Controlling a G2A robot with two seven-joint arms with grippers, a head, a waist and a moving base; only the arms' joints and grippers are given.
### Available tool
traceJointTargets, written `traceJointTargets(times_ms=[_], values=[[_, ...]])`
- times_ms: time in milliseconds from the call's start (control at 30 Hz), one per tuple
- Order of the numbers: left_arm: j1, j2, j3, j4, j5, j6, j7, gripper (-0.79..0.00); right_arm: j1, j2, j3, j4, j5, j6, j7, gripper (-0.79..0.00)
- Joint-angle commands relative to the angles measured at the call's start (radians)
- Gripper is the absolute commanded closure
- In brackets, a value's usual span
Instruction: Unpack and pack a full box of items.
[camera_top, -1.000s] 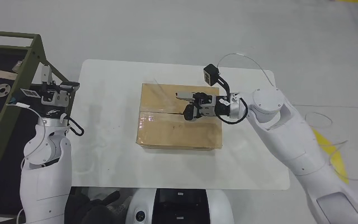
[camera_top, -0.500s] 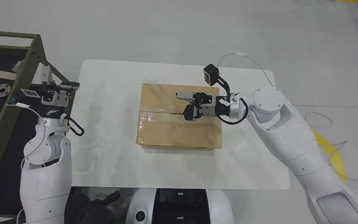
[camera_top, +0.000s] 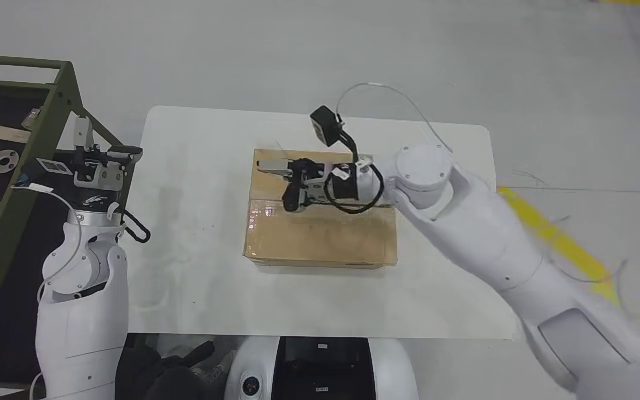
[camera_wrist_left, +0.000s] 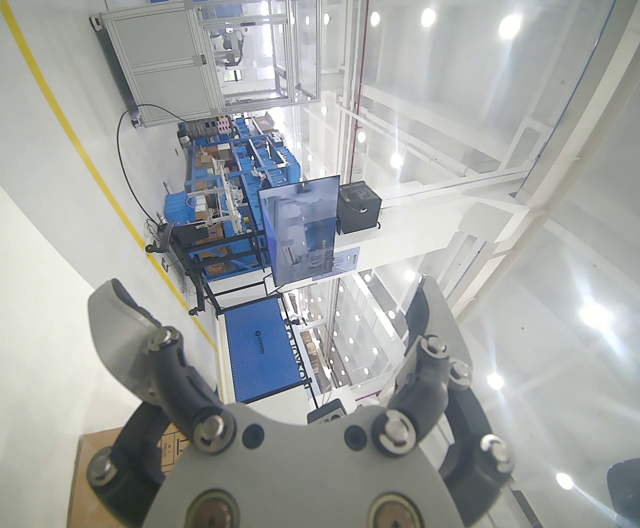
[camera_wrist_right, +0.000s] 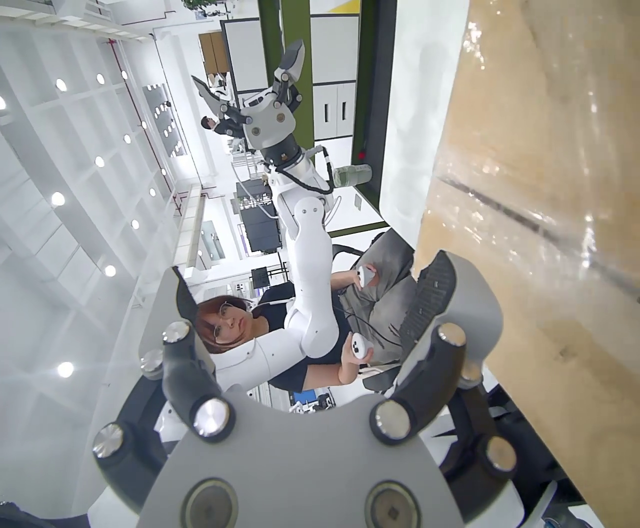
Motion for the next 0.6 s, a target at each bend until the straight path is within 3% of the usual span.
traceJointTargets(times_ms=[0, 333, 567], values=[[0.000, 0.000, 0.000, 0.000, 0.000, 0.000, 0.000, -0.785, 0.031, -0.029, -0.036, 0.042, 0.019, -0.007, -0.026, -0.785], [0.000, 0.000, 0.000, 0.000, 0.000, 0.000, 0.000, -0.785, 0.119, -0.164, -0.173, 0.203, 0.059, -0.056, -0.112, -0.785], [0.000, 0.000, 0.000, 0.000, 0.000, 0.000, 0.000, -0.785, 0.154, -0.232, -0.217, 0.291, 0.033, -0.023, -0.162, -0.785]])
